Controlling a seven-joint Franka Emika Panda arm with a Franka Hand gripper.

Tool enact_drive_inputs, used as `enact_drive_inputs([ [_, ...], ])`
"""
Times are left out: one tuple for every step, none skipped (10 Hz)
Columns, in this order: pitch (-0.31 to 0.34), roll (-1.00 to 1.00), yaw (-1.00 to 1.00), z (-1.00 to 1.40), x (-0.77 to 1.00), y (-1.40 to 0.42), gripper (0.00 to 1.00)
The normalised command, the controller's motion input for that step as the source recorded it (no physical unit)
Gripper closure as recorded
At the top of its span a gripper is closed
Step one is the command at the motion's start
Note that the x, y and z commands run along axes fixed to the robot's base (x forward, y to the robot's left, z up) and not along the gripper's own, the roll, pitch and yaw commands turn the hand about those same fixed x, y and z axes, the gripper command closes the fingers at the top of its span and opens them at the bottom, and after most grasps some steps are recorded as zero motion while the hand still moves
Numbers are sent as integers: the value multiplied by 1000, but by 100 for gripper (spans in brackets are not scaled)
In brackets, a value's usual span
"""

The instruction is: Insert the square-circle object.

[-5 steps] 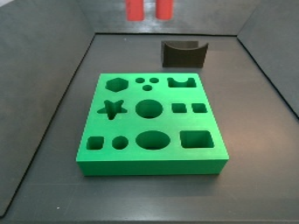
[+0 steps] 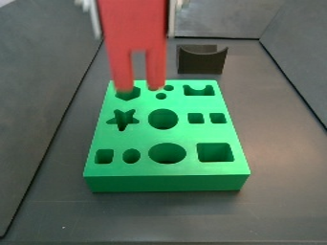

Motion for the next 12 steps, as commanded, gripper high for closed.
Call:
enact_drive_inputs([
  [114,121,334,-1000,0,-823,100],
  [111,114,371,-1000,0,-774,100],
  [66,109,226,-1000,-26,-871,100],
  [10,101,57,-1000,-131,-963,100],
  [-39,0,-66,-1000,-214,-434,100],
  [-84,-69,-146,-940,-317,0,100],
  [-50,-6,0,-631,-334,0,100],
  [-20,0,0,-377,-146,94,100],
  [0,0,0,-286,-34,223,100],
  [0,0,0,-311,-83,246,100],
  [0,-17,0,-211,-43,280,100],
  [0,-27,0,-194,11,251,100],
])
